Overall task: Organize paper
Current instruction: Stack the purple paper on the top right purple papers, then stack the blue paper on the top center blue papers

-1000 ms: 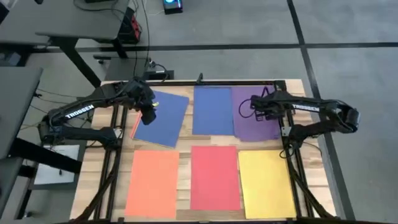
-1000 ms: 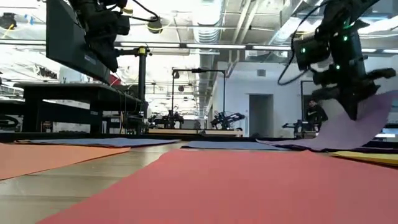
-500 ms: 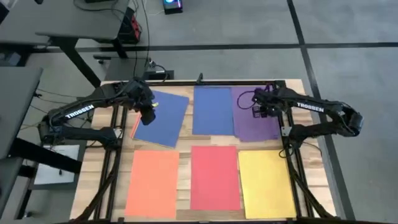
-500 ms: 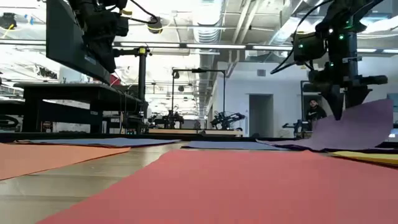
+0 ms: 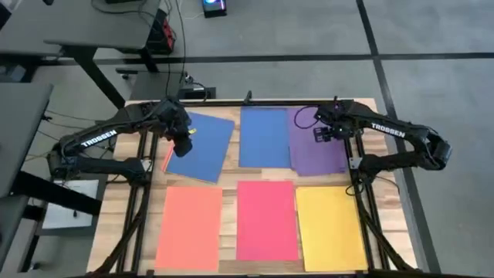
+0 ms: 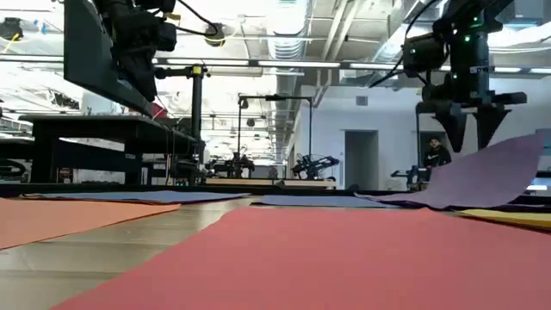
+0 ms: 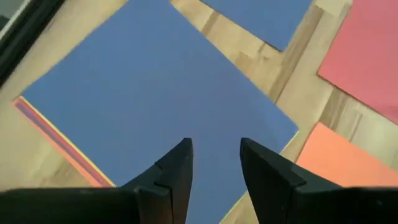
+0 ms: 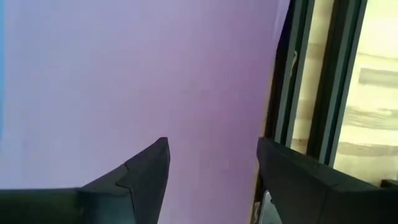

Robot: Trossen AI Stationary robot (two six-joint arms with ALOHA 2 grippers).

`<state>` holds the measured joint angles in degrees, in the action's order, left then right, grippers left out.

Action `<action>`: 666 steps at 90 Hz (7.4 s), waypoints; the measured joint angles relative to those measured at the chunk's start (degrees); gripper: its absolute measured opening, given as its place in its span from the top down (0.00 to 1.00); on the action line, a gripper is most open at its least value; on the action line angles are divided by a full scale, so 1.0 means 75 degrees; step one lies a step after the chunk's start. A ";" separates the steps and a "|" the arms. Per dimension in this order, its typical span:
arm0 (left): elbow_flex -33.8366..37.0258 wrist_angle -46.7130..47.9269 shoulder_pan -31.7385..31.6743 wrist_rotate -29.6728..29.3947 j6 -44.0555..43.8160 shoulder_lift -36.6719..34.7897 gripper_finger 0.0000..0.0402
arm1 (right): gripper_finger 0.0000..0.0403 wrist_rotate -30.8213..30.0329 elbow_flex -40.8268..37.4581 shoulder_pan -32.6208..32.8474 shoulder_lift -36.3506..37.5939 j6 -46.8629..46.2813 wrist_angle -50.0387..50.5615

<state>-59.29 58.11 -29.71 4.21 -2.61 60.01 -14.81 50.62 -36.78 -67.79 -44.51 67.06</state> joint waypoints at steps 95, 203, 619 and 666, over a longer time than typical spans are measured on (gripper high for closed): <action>0.0003 0.0148 -0.0076 -0.0306 0.0140 0.0000 0.71 | 0.43 0.0762 0.1618 0.2505 -0.4232 0.0443 -0.5514; 0.0638 -0.0147 -0.0090 -0.0391 -0.0475 0.0008 0.71 | 0.43 0.2097 0.4876 0.2982 -0.6024 -0.0411 -0.5523; 0.2804 -0.3896 0.0414 0.0991 -0.0749 0.3156 0.71 | 0.55 0.2221 0.5478 0.3726 -0.8370 -0.3437 -0.8746; 0.2716 -0.3329 0.0414 0.0974 -0.0603 0.2787 0.71 | 0.99 0.2174 0.5469 0.3612 -0.8344 -0.2501 -0.8364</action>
<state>-38.92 33.14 -26.61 11.52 -7.14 80.91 1.50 91.64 -9.69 -130.37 -63.27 4.34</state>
